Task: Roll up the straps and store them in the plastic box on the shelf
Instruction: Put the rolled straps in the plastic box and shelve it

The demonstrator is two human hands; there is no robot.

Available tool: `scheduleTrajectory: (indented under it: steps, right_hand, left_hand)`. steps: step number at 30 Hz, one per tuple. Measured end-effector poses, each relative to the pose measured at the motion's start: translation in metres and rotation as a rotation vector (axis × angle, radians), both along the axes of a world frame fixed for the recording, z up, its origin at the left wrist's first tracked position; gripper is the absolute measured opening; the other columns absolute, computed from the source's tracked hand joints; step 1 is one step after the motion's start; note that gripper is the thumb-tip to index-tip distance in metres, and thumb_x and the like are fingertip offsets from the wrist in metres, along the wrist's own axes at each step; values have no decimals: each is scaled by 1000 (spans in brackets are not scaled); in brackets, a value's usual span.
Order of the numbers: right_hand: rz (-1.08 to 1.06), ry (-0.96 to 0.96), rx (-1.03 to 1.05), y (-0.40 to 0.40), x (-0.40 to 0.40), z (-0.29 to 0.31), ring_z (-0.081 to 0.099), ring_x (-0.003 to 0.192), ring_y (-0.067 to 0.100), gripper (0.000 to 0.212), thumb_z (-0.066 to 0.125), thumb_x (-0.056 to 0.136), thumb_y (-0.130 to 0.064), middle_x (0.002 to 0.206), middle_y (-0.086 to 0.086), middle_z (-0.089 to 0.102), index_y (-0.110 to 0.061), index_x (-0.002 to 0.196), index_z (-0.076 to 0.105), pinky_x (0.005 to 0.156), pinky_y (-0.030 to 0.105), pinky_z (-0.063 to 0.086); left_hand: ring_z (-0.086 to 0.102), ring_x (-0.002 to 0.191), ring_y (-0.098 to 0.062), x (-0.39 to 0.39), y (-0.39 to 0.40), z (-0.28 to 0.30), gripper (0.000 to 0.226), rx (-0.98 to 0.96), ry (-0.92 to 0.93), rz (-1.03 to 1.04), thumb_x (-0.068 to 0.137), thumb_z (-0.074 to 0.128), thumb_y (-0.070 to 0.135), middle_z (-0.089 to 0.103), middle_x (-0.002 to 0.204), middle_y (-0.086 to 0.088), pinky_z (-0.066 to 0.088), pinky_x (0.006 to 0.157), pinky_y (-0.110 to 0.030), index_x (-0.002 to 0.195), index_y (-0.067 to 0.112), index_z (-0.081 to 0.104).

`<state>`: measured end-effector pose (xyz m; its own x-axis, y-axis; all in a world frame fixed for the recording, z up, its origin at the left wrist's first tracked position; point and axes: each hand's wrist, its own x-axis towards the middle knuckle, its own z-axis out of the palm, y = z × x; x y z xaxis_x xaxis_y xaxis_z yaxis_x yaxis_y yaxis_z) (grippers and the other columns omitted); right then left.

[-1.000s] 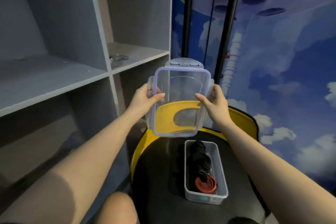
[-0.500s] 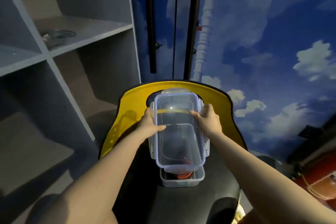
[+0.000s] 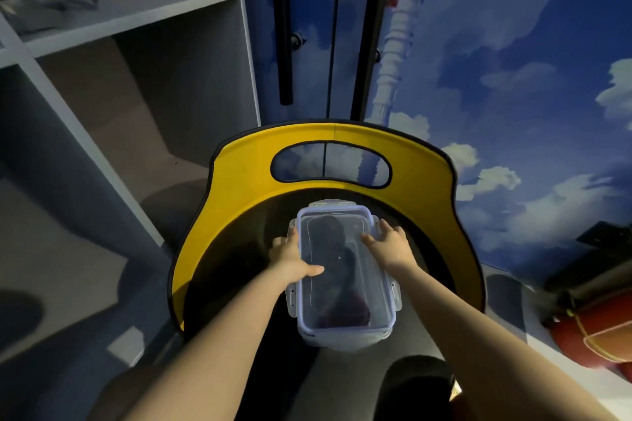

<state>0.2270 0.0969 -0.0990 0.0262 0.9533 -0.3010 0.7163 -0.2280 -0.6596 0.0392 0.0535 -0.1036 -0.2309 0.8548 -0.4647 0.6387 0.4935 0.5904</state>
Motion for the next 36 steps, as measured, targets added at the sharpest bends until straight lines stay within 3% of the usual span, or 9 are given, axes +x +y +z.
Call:
scheduleTrajectory:
  steps: [4,7,10,14,18,22,28,33,36]
  right_hand:
    - [68,32,-30,-2,2,-15,41,126,28,73,60,86,-42,133,8,34,-30,148,24,102,36,39]
    - [90,39,-25,-8,4,-25,31,134,26,78,60,85,-45,141,7,29,-29,149,19,109,39,33]
    - [113,-137,107,-15,4,-28,22,139,26,75,57,85,-52,151,5,22,-24,148,26,111,41,29]
    - [132,-283,246,-25,-2,-29,29,137,25,67,52,89,-49,150,6,34,-13,143,34,108,34,31]
    - [195,-188,84,-26,-1,-30,15,145,22,68,46,96,-40,157,10,17,-8,149,17,114,31,20]
    - [232,-68,-65,-27,4,-21,24,142,29,67,44,98,-30,159,9,8,-13,151,7,109,31,26]
    - [132,60,-82,-29,4,-21,47,125,28,64,49,96,-22,143,9,45,-18,150,14,95,27,38]
    - [-23,261,-74,-30,9,-28,48,127,21,63,58,90,-18,139,4,51,-17,146,29,107,30,36]
    - [-63,335,-82,-34,7,-32,48,127,20,61,56,92,-19,140,0,48,-21,147,28,108,31,36]
  left_hand:
    - [22,138,-26,1,0,-8,113,-49,1,-70,71,79,37,14,149,-10,30,111,-38,151,26,0]
    - [19,140,-26,1,-1,-11,111,-40,50,-94,74,77,36,11,152,-9,29,111,-37,151,22,-3]
    - [12,143,-25,3,-5,-10,107,-25,117,-109,76,74,38,6,155,-7,27,112,-39,151,21,0]
    - [5,146,-22,11,-11,-7,97,6,224,-147,82,68,38,-1,159,-2,27,113,-39,151,17,3]
    - [-3,147,-22,18,-13,-7,94,-21,216,-163,88,62,31,-12,158,-6,23,114,-38,150,11,-5]
    - [-8,146,-22,19,-13,-10,92,-42,76,-165,91,59,24,-21,156,-9,15,116,-33,148,10,-12]
    - [3,146,-18,12,-16,-24,91,13,-167,-62,90,60,17,-13,158,3,16,116,-34,149,19,-9]
    - [8,146,-17,10,-18,-29,89,57,-307,55,88,63,12,-1,158,8,20,117,-38,150,23,1]
    - [4,146,-18,11,-17,-23,89,26,-191,-48,90,61,18,-8,159,3,16,117,-35,150,19,-5]
